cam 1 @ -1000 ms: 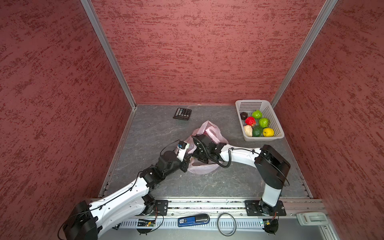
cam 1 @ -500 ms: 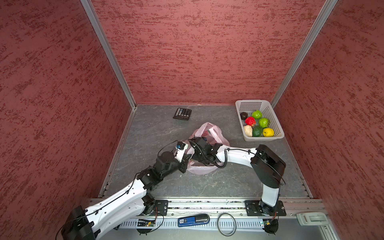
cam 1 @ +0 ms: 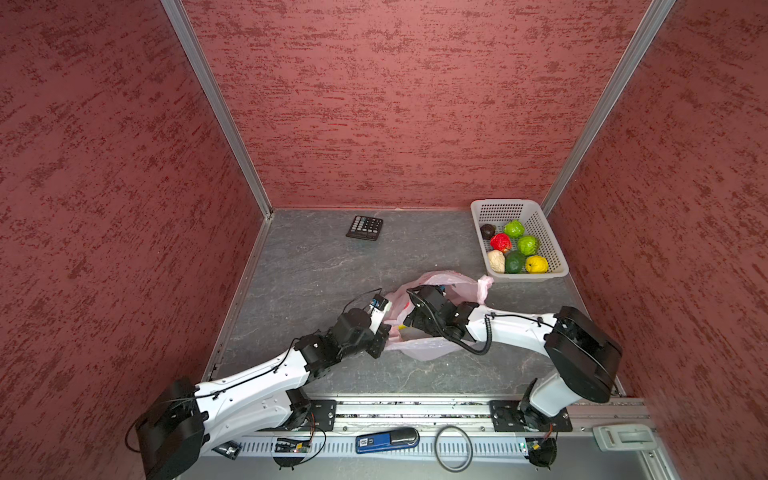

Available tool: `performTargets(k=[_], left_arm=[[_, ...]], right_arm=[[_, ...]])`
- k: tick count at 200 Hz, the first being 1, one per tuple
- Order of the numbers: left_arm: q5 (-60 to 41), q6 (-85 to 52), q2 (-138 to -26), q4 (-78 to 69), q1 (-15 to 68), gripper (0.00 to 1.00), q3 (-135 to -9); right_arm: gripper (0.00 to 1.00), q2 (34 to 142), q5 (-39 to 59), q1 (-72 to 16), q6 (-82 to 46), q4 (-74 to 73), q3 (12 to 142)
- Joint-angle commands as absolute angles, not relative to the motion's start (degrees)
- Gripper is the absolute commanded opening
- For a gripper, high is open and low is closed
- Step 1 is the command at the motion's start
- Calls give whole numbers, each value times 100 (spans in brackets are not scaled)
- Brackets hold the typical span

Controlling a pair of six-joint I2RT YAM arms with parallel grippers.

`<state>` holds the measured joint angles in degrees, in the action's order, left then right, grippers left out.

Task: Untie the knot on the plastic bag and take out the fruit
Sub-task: 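Close the right gripper on the cucumber, adjusting its grip inside the bag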

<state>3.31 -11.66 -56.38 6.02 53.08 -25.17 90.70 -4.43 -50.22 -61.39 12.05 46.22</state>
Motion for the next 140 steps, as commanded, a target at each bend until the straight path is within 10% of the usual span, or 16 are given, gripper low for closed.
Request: performTargets(k=[1,140], left_arm=[[1006,-1304,-5855,797,5527,0,-2744],[1879,-1538,-6754,838,5979,0,-3164]], right_arm=[[98,8996,-597,-4979,-5600,1072,4316],[98,8364,-471,-4975,-4156,808,3841]])
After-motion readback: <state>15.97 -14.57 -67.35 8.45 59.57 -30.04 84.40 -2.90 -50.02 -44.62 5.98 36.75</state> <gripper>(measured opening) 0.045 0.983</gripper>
